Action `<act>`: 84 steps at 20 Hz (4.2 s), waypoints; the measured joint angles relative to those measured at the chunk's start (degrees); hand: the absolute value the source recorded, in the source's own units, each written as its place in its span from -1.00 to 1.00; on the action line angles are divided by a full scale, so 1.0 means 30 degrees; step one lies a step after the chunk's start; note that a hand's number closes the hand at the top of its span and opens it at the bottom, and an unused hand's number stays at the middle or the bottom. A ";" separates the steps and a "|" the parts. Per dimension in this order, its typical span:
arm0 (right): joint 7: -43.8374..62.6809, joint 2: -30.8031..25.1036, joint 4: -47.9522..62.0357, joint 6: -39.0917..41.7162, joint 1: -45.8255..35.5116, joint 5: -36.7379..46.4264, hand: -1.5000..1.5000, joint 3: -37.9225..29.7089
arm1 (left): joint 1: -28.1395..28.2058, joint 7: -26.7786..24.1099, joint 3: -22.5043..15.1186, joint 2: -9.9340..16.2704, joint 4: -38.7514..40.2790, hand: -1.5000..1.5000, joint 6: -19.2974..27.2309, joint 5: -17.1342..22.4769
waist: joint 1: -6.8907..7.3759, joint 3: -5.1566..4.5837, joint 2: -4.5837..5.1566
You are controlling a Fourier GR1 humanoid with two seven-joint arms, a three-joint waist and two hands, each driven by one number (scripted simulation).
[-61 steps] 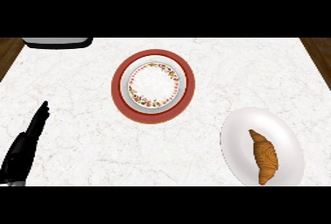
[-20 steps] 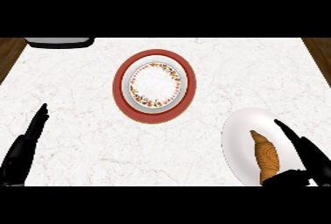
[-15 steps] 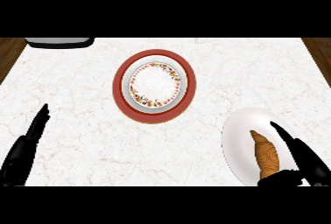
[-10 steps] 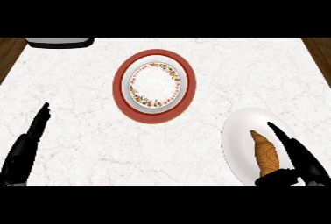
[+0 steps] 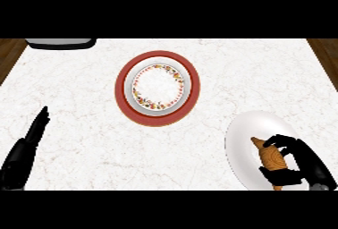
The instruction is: Pick the croissant from the plate and place it in the plate
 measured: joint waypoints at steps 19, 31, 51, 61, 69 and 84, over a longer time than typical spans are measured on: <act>0.0447 -0.1904 0.6092 -0.3854 -0.8870 0.7077 1.00 -0.0465 | -0.0444 0.0478 0.0064 -0.0620 -0.0194 0.00 -0.0139 -0.0588 | 0.0188 0.0071 0.0076; 0.0145 -0.0982 -0.1935 -0.3265 -1.0115 0.5968 1.00 0.0506 | -0.0012 0.0412 0.0276 -0.0710 -0.0314 0.00 -0.0215 -0.0657 | -0.0036 0.0058 -0.0025; 0.3991 0.6166 0.7004 -0.3790 -1.9793 0.6425 1.00 0.3187 | -0.0602 0.0053 0.0290 -0.0987 0.0066 0.00 -0.0492 -0.1146 | 0.0543 0.0055 0.0161; 0.2048 0.6504 1.5696 -0.7128 -2.2802 0.2521 1.00 0.4950 | -0.1469 0.0202 0.0187 -0.0938 0.0332 0.00 -0.1003 -0.1079 | 0.1173 0.0056 0.0360; 0.2332 0.6535 1.8846 -1.0500 -2.3292 -0.1644 -1.00 0.6070 | -0.1918 0.0081 -0.0033 -0.1150 0.0698 0.00 -0.0909 -0.1361 | 0.1572 0.0059 0.0424; -0.2587 0.6185 1.8065 -1.7042 -2.1906 -0.6214 -1.00 0.3160 | -0.0989 0.0286 0.0688 -0.0890 0.0099 0.00 -0.1048 -0.1063 | 0.0569 0.0083 0.0196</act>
